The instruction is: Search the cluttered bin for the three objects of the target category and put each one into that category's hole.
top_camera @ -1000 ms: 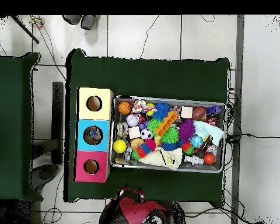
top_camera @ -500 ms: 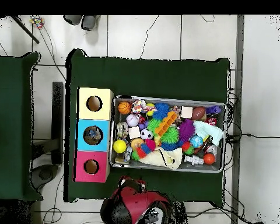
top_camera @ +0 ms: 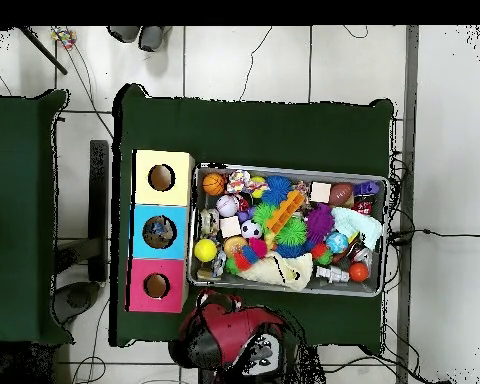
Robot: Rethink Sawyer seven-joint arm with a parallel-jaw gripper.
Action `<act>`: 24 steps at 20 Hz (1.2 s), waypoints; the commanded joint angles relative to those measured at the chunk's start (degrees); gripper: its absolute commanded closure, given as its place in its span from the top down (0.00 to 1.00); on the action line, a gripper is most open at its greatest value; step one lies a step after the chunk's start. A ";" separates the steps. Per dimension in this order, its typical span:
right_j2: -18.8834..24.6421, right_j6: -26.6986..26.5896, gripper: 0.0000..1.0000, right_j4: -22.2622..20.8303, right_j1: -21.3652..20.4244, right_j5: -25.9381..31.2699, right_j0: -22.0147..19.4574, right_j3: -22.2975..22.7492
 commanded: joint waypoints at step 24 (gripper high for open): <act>10.74 0.26 1.00 -1.39 -0.53 6.17 -1.73 -11.73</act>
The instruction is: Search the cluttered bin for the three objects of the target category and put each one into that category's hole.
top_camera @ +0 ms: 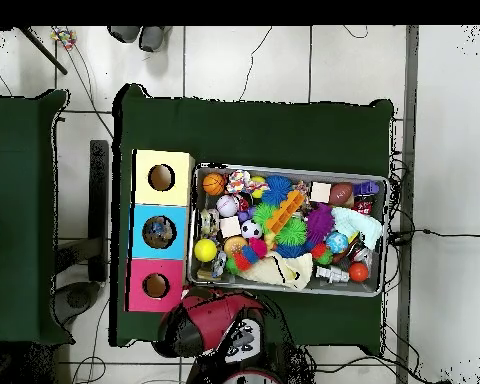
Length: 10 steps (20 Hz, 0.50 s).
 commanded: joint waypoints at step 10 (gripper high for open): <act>6.53 -1.30 1.00 1.14 -8.37 11.74 -3.74 -7.04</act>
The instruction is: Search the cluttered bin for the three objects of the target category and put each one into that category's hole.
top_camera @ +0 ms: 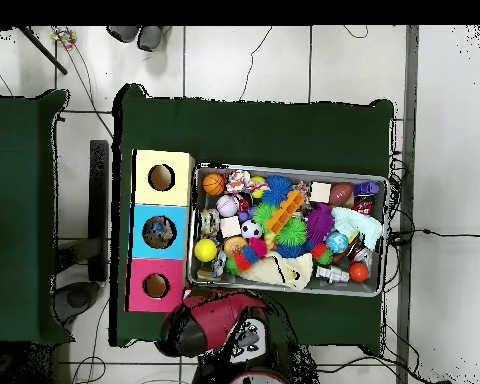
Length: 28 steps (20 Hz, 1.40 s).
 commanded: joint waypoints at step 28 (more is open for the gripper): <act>15.24 -7.21 1.00 1.59 -13.12 22.45 -16.83 -12.52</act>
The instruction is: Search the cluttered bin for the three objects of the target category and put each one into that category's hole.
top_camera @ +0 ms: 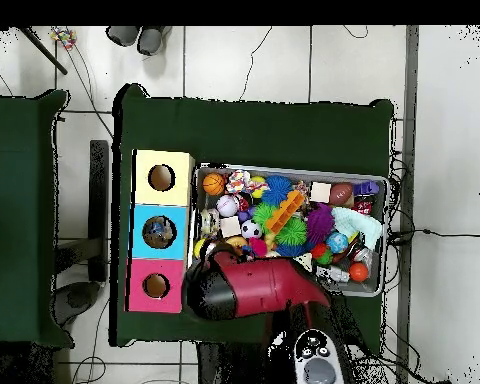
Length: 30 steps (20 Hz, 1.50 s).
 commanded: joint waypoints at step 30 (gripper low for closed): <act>-4.36 4.49 1.00 -0.29 15.89 -0.38 9.32 -17.61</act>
